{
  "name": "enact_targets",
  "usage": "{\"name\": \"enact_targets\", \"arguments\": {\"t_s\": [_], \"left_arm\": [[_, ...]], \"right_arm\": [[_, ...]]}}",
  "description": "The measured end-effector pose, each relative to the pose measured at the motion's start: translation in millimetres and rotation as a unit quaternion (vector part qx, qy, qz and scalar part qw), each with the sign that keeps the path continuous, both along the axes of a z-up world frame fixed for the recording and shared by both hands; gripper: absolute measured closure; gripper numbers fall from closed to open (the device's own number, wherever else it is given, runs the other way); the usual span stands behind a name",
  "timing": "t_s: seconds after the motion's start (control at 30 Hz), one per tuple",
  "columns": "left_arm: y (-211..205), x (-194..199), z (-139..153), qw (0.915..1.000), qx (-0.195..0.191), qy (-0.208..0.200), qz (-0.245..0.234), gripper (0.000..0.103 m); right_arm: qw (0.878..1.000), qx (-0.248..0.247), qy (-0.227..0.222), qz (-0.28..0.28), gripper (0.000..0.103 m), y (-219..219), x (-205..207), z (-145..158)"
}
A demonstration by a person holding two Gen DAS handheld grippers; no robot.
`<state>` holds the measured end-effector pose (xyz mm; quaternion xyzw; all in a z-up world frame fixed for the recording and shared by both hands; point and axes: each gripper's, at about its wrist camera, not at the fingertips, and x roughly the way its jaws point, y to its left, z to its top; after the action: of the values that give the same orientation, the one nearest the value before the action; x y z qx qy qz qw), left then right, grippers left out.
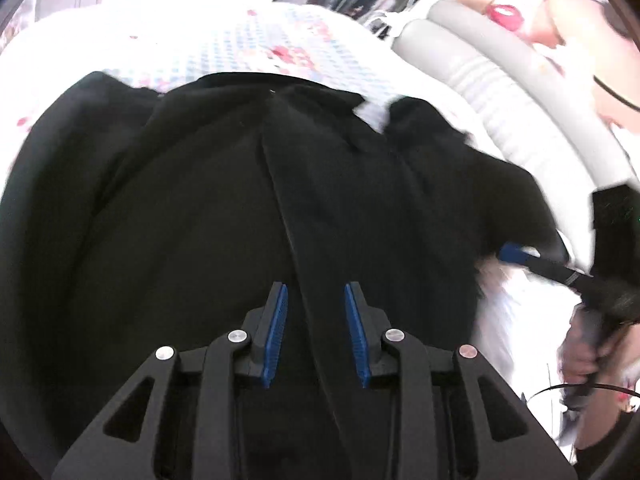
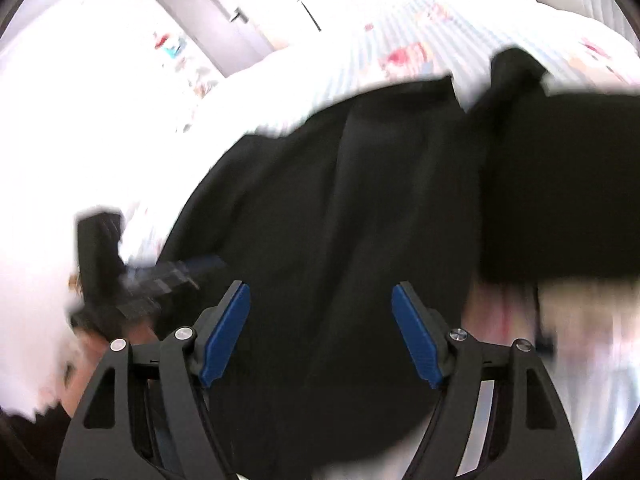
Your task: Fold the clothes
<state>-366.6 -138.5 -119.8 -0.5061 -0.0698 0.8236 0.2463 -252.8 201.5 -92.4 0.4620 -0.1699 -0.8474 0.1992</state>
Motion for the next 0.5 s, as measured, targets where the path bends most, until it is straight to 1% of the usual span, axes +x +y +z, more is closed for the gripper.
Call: {"name": "enact_targets", "arguments": {"t_s": [0.07, 0.1, 0.13, 0.2, 0.23, 0.3, 0.33, 0.4, 0.47, 0.5], "left_arm": [[9, -47, -15, 0.9997, -0.018, -0.004, 0.013, 0.077], [12, -69, -22, 0.9995, -0.018, -0.012, 0.023, 0.078], [16, -91, -30, 0.999, -0.012, -0.023, 0.035, 0.078], [16, -124, -40, 0.9974, 0.021, -0.047, 0.051, 0.078], [17, -141, -45, 0.9955, 0.037, -0.062, 0.061, 0.078], [22, -169, -54, 0.9923, 0.046, -0.088, 0.075, 0.078], [26, -182, -58, 0.9909, 0.049, -0.098, 0.078, 0.078], [36, -205, -61, 0.9895, 0.059, -0.103, 0.083, 0.078], [45, -224, -61, 0.9876, 0.08, -0.108, 0.081, 0.078], [48, -232, -61, 0.987, 0.083, -0.11, 0.084, 0.078]], "right_arm": [[1.0, 0.011, -0.019, -0.015, 0.029, 1, -67, 0], [0.999, 0.021, -0.027, -0.022, 0.03, 0, -102, 0], [0.998, 0.043, -0.035, -0.03, 0.031, 18, -125, 0], [0.993, 0.098, -0.043, -0.052, 0.031, 23, -184, -4], [0.991, 0.103, -0.059, -0.06, 0.031, 31, -199, -9], [0.987, 0.112, -0.091, -0.075, 0.031, 46, -229, -19], [0.985, 0.118, -0.101, -0.078, 0.031, 51, -234, -23], [0.981, 0.129, -0.12, -0.086, 0.031, 62, -245, -33], [0.976, 0.141, -0.14, -0.093, 0.031, 72, -256, -42], [0.973, 0.146, -0.15, -0.097, 0.031, 78, -261, -47]]}}
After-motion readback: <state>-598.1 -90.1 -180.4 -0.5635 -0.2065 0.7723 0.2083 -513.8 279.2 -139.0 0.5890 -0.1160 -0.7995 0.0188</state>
